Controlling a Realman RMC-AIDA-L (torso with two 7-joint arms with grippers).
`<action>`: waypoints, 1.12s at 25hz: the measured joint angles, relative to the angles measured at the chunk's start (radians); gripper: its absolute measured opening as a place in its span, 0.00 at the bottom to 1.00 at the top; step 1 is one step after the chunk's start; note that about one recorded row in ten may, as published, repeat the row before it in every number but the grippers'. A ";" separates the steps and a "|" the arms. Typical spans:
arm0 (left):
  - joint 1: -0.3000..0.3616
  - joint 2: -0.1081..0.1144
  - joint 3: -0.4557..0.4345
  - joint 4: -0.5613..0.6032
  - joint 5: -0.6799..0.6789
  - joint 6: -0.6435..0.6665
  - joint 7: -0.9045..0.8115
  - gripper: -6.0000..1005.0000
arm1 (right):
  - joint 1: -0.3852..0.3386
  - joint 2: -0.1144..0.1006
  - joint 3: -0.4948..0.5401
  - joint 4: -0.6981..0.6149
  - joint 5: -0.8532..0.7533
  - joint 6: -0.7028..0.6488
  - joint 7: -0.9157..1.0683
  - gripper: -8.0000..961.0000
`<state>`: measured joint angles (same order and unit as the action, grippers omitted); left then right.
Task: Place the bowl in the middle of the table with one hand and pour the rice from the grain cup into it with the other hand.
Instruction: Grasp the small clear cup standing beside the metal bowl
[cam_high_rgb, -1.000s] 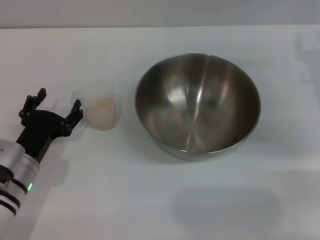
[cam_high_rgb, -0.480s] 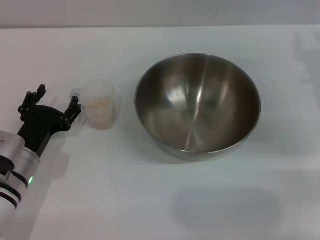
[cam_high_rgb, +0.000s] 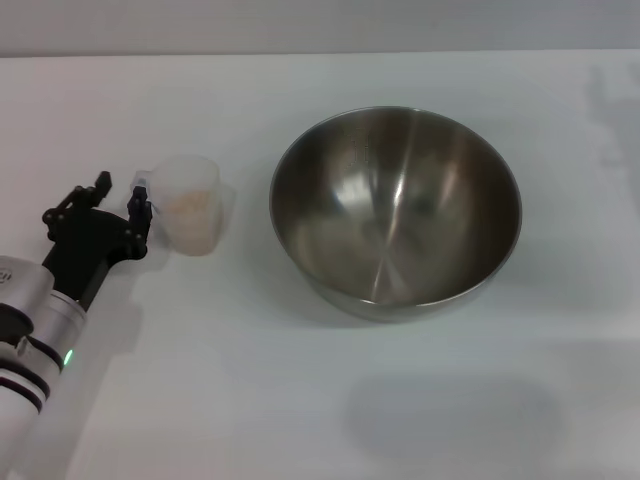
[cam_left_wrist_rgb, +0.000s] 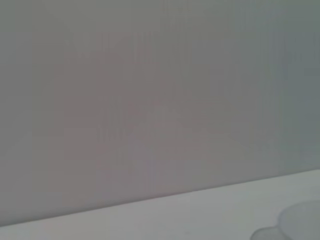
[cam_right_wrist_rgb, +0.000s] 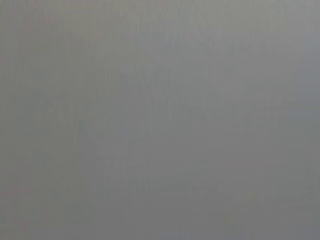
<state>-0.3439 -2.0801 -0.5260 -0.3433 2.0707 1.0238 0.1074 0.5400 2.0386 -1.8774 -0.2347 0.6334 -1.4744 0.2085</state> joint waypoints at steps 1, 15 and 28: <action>-0.002 0.000 0.000 -0.003 0.000 -0.007 0.000 0.65 | 0.000 0.000 0.000 0.000 0.000 -0.001 0.000 0.54; -0.016 0.000 -0.008 -0.041 -0.001 -0.034 0.001 0.06 | -0.004 0.000 0.005 0.000 0.000 -0.004 0.004 0.54; -0.033 0.000 -0.083 -0.091 0.001 0.182 0.234 0.03 | 0.000 0.001 0.007 0.000 0.000 -0.004 -0.001 0.54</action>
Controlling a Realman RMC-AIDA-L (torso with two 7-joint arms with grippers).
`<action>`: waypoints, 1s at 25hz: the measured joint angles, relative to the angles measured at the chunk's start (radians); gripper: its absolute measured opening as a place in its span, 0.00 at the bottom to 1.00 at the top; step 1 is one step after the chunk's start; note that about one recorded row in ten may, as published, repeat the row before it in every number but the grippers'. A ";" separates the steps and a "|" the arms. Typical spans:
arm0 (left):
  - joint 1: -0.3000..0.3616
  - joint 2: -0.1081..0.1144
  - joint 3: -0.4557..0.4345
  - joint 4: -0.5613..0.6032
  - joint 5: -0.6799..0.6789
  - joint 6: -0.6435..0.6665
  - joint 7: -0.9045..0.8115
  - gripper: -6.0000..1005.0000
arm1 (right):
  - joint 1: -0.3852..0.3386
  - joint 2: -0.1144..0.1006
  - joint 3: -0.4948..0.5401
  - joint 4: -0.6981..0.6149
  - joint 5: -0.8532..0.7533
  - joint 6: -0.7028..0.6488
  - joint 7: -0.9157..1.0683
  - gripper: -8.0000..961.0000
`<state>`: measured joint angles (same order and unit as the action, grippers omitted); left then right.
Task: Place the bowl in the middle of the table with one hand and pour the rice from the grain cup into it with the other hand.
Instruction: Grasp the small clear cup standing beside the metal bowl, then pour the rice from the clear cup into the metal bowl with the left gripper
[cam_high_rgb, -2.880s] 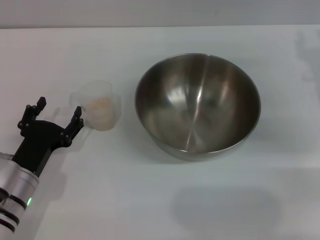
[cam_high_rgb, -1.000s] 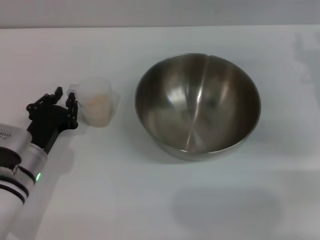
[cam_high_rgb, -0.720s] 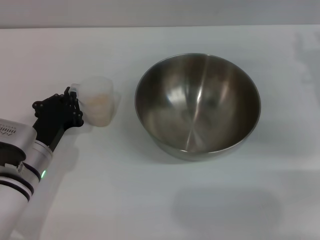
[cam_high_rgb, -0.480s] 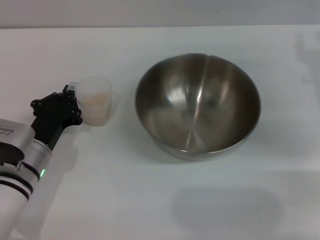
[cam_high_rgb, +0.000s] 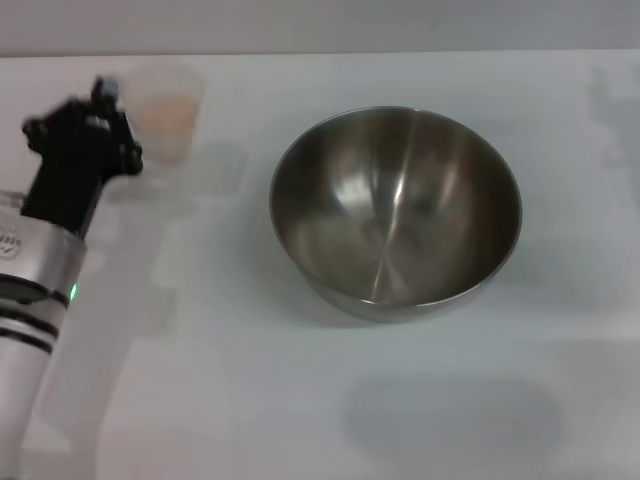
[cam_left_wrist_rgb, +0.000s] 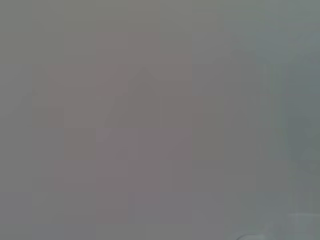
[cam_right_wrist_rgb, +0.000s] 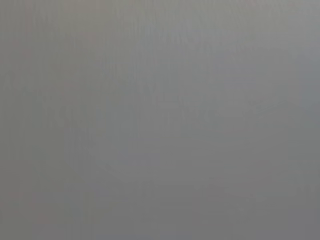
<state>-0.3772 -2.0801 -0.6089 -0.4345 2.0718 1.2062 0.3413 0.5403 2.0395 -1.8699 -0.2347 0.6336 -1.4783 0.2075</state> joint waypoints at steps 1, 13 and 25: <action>-0.014 0.000 -0.006 -0.017 0.003 0.049 0.095 0.03 | 0.002 -0.001 0.000 0.000 0.000 0.002 0.000 0.54; -0.118 0.000 0.006 -0.073 0.225 0.107 0.611 0.04 | 0.012 -0.007 0.002 0.000 0.000 0.003 -0.003 0.54; -0.138 0.000 0.064 -0.125 0.316 0.008 1.013 0.05 | 0.016 -0.007 0.002 0.000 0.000 0.005 -0.004 0.54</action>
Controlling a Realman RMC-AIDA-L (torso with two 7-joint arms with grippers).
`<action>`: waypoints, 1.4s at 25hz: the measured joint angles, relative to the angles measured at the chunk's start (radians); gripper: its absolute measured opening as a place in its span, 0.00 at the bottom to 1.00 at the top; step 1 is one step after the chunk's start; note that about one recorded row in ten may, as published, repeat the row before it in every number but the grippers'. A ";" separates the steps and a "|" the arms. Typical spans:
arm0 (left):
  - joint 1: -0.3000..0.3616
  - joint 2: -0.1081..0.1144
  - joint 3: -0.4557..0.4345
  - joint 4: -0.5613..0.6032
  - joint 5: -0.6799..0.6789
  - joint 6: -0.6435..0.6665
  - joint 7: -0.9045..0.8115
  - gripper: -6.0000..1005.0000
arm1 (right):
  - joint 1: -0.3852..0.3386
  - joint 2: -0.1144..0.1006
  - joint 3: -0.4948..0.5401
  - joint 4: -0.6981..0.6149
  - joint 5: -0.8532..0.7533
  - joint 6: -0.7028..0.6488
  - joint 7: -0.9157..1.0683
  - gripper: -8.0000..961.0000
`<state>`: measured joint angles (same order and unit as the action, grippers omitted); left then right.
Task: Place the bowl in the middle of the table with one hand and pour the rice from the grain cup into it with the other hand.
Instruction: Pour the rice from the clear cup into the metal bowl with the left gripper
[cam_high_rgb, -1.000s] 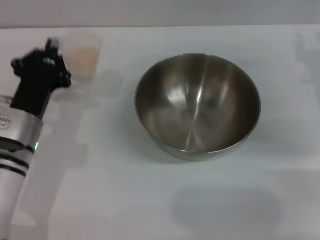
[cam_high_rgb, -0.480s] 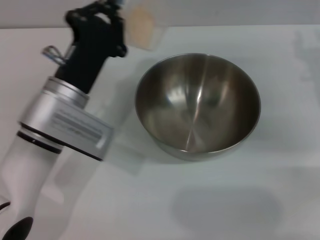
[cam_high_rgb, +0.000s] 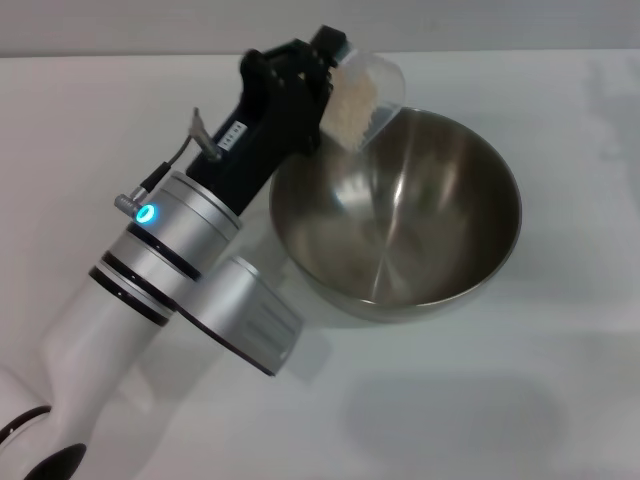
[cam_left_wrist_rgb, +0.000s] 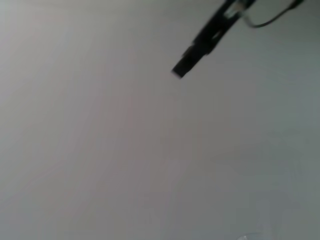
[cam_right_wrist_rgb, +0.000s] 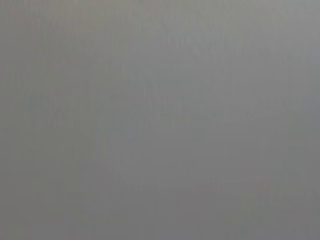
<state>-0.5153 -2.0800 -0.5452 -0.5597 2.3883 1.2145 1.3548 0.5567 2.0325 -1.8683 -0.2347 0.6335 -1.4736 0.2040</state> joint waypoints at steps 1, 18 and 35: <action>-0.001 0.000 0.008 -0.002 0.000 -0.003 0.034 0.05 | 0.001 0.000 0.000 0.000 0.000 0.000 0.000 0.54; 0.002 0.000 0.057 -0.013 0.002 -0.030 0.481 0.07 | 0.008 0.000 0.000 0.000 0.000 0.002 0.000 0.54; -0.001 0.000 0.150 -0.012 0.002 -0.104 0.668 0.08 | 0.008 0.000 0.000 0.000 0.000 -0.005 0.000 0.54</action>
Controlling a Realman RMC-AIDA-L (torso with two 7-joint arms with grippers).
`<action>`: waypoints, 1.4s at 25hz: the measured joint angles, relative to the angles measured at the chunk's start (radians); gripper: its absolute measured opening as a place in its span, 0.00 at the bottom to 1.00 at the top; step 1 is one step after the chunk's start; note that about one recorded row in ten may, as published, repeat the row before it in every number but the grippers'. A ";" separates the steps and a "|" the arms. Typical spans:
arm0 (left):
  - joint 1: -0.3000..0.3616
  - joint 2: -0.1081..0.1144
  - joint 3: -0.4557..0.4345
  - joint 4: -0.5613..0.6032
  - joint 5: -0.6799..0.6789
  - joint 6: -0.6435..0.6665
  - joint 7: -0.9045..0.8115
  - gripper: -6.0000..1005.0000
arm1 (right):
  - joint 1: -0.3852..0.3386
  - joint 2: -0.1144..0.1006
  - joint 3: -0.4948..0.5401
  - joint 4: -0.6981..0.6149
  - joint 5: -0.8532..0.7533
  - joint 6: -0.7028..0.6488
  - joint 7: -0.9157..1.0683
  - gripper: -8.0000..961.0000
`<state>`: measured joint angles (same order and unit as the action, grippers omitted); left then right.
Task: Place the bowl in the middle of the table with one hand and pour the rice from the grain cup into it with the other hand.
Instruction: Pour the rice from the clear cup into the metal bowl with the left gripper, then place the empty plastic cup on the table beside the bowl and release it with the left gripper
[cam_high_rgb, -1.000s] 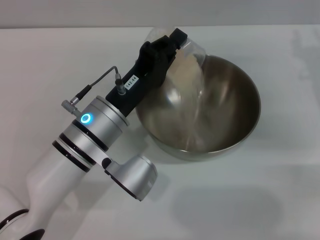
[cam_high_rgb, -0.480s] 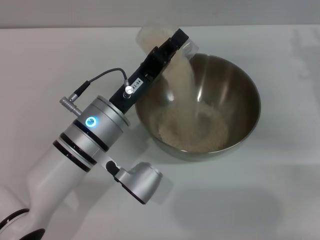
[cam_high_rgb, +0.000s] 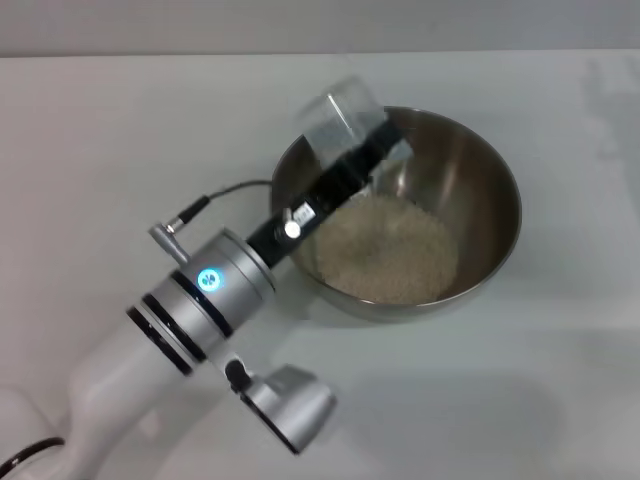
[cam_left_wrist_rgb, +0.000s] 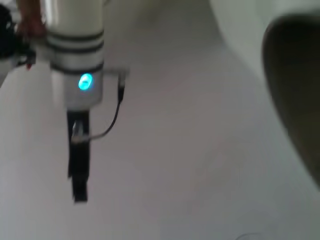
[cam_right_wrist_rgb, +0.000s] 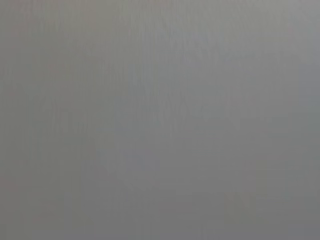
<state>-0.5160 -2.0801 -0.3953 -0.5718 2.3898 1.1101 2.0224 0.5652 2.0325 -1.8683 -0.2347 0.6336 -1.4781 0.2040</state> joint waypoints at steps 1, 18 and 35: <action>0.000 0.000 0.000 0.000 0.000 0.000 0.000 0.09 | 0.000 0.000 0.000 0.000 0.000 0.000 0.000 0.54; 0.042 0.000 -0.023 -0.023 -0.007 -0.002 -0.001 0.10 | 0.002 -0.001 0.000 -0.003 0.000 -0.001 0.000 0.54; 0.060 0.000 -0.193 -0.053 -0.213 0.077 -1.094 0.11 | 0.005 -0.001 0.000 0.000 0.003 0.008 0.000 0.54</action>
<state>-0.4557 -2.0801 -0.5888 -0.6247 2.1772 1.1867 0.9287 0.5706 2.0319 -1.8684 -0.2345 0.6361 -1.4698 0.2041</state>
